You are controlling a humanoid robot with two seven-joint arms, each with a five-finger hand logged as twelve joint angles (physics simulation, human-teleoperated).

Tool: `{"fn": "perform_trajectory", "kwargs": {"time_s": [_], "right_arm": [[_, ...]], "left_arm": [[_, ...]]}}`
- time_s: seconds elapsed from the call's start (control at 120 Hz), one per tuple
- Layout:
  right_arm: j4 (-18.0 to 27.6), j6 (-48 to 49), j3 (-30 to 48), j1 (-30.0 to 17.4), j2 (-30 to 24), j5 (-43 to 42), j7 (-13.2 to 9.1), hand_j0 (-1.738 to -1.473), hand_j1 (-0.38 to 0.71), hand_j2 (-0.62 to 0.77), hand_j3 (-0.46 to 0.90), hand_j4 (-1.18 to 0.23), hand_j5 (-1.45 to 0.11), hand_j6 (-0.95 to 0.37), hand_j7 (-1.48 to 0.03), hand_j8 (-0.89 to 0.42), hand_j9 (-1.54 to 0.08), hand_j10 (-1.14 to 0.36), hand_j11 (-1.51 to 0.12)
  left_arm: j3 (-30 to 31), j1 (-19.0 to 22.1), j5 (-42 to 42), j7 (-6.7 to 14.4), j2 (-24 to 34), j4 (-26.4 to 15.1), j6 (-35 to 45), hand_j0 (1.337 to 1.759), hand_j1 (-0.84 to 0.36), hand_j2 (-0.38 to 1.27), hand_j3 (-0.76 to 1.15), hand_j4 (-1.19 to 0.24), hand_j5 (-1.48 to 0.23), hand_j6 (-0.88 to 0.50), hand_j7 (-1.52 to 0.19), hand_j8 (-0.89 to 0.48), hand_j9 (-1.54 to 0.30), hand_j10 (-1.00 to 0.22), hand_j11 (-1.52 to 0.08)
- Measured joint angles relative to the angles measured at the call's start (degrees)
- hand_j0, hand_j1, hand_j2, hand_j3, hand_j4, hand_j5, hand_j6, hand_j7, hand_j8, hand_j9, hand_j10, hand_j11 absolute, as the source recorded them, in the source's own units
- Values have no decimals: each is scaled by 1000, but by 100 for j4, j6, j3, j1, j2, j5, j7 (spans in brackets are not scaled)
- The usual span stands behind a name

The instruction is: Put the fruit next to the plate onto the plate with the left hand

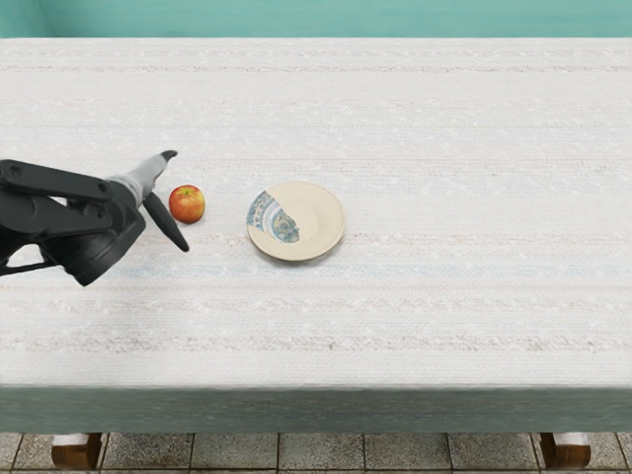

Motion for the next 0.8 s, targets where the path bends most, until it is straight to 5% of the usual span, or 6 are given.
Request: {"fn": "perform_trajectory", "kwargs": {"time_s": [0.8], "right_arm": [[1, 0, 0, 2, 0, 0, 0, -1658, -349, 0, 0, 0, 0, 0, 0, 0, 0, 0, 0]], "left_arm": [[54, 378, -2, -80, -712, 1026, 26, 1658, -65, 84, 0, -349, -454, -349, -454, -349, -454, -349, -454]]}}
